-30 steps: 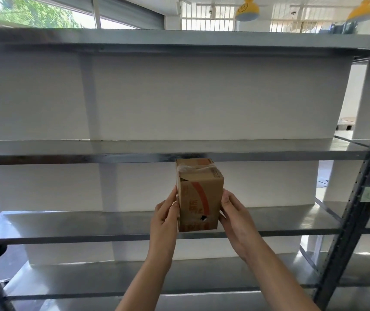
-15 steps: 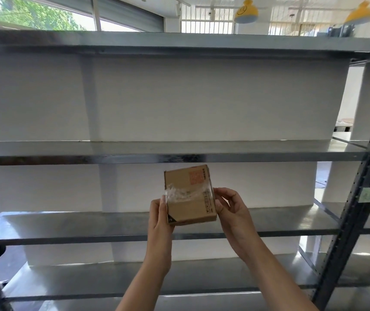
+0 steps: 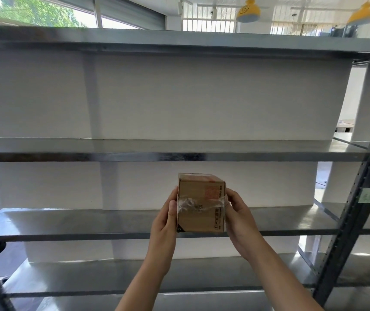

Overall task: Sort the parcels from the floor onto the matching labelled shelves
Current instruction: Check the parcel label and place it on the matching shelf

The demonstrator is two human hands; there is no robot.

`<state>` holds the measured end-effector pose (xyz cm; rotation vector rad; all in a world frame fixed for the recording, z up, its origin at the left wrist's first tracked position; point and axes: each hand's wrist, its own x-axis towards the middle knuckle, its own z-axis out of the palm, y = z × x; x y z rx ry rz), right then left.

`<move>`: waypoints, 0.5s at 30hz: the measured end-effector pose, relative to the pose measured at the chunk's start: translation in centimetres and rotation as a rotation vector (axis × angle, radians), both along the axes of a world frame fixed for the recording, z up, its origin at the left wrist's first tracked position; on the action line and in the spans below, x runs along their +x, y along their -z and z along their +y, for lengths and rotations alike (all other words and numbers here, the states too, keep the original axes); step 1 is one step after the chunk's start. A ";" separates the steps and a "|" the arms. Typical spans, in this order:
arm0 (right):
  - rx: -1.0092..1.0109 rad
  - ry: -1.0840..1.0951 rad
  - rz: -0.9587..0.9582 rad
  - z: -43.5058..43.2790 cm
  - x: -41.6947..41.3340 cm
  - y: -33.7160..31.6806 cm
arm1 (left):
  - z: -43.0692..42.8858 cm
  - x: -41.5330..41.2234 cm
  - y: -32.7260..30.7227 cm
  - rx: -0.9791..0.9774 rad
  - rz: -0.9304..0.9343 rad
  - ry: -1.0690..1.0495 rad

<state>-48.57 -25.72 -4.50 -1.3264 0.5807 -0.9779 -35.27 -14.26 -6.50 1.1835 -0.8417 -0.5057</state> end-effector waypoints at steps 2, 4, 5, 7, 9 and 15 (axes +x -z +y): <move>0.044 -0.063 0.038 0.2 -0.1 -0.6 | 0.1 -0.2 0.1 -0.011 -0.002 0.000; 0.049 -0.088 0.073 0.3 -0.1 -1.2 | 0.2 -0.3 0.0 -0.032 -0.028 -0.006; 0.052 -0.091 0.074 0.4 -0.2 -1.4 | 0.3 -0.3 -0.1 -0.044 -0.039 -0.010; 0.053 -0.094 0.069 0.7 -0.2 -1.7 | 0.4 -0.2 -0.5 -0.056 -0.056 -0.007; 0.056 -0.092 0.054 0.9 -0.2 -1.8 | 0.4 0.0 -0.7 -0.047 -0.074 0.014; 0.077 -0.108 -0.019 0.9 -0.1 -1.6 | 0.5 0.2 0.0 -0.064 -0.088 0.036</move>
